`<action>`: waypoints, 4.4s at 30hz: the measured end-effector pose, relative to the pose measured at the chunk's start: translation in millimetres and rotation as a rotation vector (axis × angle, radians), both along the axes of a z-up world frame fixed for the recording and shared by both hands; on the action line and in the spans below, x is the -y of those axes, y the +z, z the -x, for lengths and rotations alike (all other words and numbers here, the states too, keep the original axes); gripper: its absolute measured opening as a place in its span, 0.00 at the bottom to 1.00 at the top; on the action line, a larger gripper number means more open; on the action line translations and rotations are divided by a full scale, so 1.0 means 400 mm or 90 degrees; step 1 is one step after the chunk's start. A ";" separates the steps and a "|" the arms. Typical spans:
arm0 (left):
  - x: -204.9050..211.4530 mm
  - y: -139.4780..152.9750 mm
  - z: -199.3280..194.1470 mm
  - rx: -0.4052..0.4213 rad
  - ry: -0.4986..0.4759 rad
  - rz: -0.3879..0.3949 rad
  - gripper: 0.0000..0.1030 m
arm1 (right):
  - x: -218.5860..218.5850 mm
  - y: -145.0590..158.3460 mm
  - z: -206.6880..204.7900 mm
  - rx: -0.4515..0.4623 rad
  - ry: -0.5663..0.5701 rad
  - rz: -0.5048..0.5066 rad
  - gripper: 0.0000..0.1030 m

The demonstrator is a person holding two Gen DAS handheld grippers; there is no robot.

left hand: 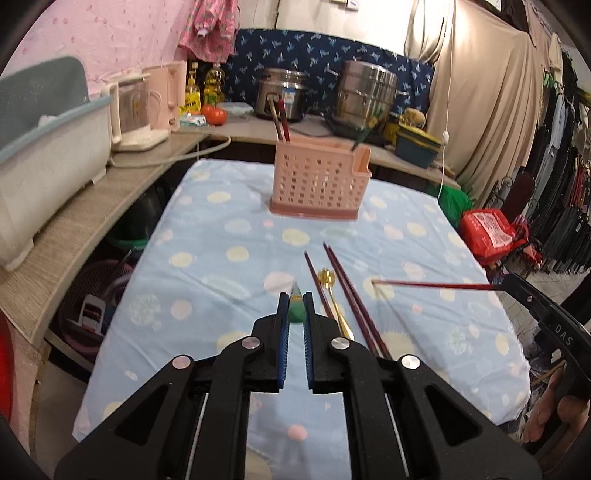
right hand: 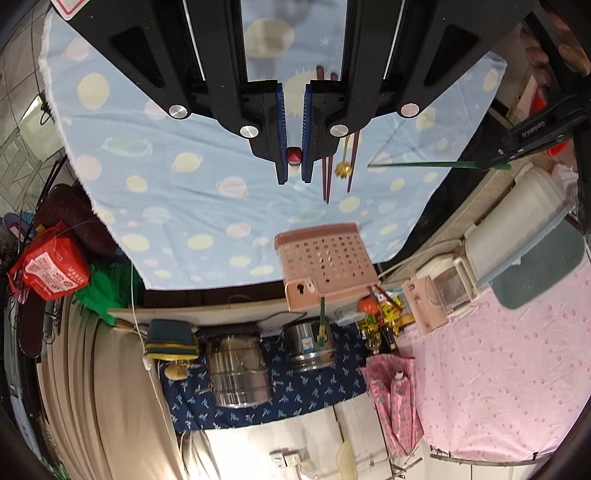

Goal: Organize utensils
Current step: 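Lift the green and red chopsticks up and lower them into the pink basket, then open both grippers over the basket and move them back toward the table, then grasp a dark red chopstick with the left gripper while the right grasps another dark red chopstick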

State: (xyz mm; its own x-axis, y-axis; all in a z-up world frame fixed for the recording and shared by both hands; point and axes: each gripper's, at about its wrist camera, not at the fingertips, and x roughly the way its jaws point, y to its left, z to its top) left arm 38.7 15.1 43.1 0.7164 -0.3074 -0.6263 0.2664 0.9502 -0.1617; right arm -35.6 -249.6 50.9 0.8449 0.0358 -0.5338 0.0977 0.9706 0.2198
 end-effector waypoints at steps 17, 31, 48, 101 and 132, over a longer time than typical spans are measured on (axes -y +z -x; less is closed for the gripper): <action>0.022 0.218 -0.148 0.131 0.014 0.015 0.07 | 0.059 0.146 -0.137 0.062 0.010 -0.015 0.07; 0.098 0.407 -0.374 0.210 0.006 0.050 0.07 | 0.112 0.324 -0.413 0.138 -0.002 -0.010 0.07; 0.243 0.357 -0.674 0.191 0.001 0.032 0.07 | 0.133 0.362 -0.722 0.189 -0.006 -0.041 0.07; 0.143 -0.201 -0.063 -0.109 -0.056 -0.034 0.39 | 0.017 -0.188 -0.072 -0.136 0.003 -0.018 0.31; 0.146 -0.323 -0.021 -0.151 -0.064 -0.069 0.10 | -0.101 -0.306 -0.057 -0.192 0.065 -0.029 0.31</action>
